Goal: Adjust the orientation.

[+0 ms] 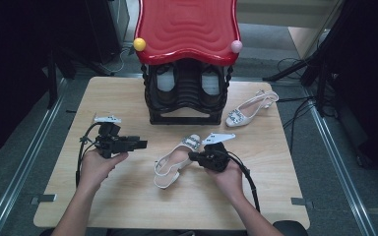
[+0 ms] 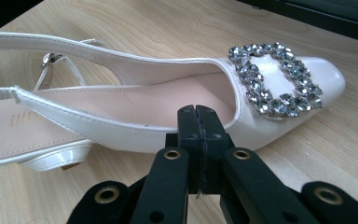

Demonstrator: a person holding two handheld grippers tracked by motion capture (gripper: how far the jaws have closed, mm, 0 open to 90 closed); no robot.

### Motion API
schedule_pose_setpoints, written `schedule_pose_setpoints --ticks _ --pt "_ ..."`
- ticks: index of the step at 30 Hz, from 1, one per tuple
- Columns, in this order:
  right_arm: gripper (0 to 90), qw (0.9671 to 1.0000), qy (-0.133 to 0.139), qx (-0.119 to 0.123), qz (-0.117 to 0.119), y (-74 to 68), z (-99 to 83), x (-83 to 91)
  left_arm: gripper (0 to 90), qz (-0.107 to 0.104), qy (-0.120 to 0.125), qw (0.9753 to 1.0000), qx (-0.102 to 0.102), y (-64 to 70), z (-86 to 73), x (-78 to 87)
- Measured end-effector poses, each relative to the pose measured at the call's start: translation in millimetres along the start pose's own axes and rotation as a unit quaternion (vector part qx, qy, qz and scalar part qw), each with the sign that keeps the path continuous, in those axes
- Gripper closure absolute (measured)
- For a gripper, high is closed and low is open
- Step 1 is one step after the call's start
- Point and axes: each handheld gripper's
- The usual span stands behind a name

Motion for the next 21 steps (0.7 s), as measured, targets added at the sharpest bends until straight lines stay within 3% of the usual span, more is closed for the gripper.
schedule_pose_setpoints --ticks 6,10,14,18,21 --pt "90.0 1.0 -0.005 -0.003 0.007 3.6 2.2 -7.0 49.1 0.01 0.003 0.9999 -0.002 -0.6 -4.3 8.0" --pt "90.0 0.9998 -0.012 -0.009 0.011 4.6 3.7 -1.5 49.1 0.017 0.009 0.9998 0.003 -3.4 -6.9 15.6" --pt "90.0 0.9997 -0.023 0.001 -0.012 6.9 1.8 6.3 49.2 0.025 0.016 0.9995 0.008 -8.6 -7.7 22.0" --pt "90.0 0.9995 -0.024 -0.021 -0.003 15.6 -1.7 3.0 49.2 0.028 0.024 0.9993 0.007 -9.8 -7.8 24.2" --pt "90.0 0.9998 -0.02 -0.003 -0.007 13.7 -2.6 0.6 49.2 0.027 0.023 0.9994 0.006 -9.9 -7.3 25.0"
Point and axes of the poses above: each handheld gripper's, and its own axes: x roughly backward along the jaws, z roughly out of its top, y roughly to its right, and after that the axes turned 14 degrees about y, right-handed
